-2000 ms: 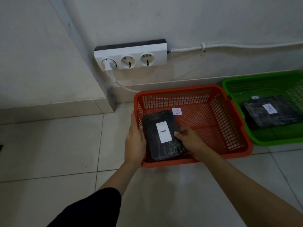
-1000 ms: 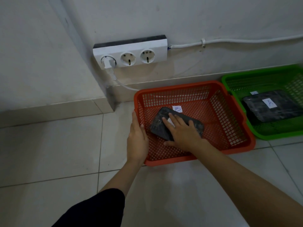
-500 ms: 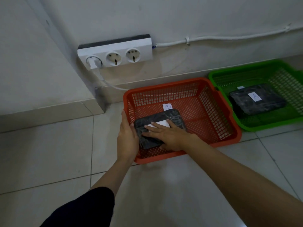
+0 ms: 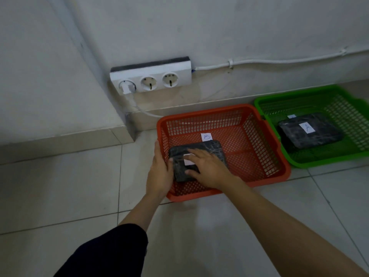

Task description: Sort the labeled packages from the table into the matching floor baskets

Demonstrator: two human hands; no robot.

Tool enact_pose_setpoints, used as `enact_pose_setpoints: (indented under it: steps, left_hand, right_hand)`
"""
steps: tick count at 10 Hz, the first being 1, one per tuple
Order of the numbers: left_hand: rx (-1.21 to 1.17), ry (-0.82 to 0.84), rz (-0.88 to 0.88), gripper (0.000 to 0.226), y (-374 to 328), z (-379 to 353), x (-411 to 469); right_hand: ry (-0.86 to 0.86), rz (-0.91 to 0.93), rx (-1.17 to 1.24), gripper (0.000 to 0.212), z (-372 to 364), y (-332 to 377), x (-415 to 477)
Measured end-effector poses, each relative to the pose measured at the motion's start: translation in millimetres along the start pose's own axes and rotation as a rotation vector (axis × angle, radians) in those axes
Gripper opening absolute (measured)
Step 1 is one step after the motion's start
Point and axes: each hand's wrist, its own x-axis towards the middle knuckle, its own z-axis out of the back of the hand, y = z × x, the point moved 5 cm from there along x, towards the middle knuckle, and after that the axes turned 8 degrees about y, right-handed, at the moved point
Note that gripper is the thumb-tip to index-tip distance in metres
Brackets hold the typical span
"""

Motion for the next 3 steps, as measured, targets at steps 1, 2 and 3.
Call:
enact_pose_setpoints:
  steps: [1,2,3]
  left_hand:
    - [0.199,0.234,0.155,0.070,-13,16,-3]
    - [0.410,0.337,0.214,0.057,-55,49,-7]
    - [0.479,0.320,0.155,0.051,-122,93,-12]
  right_hand:
    - [-0.021,-0.155,0.027,0.049,30,2,-25]
    - [0.052,-0.243,0.090,0.050,75,13,-49]
    - [0.176,-0.300,0.085,0.052,128,29,-70]
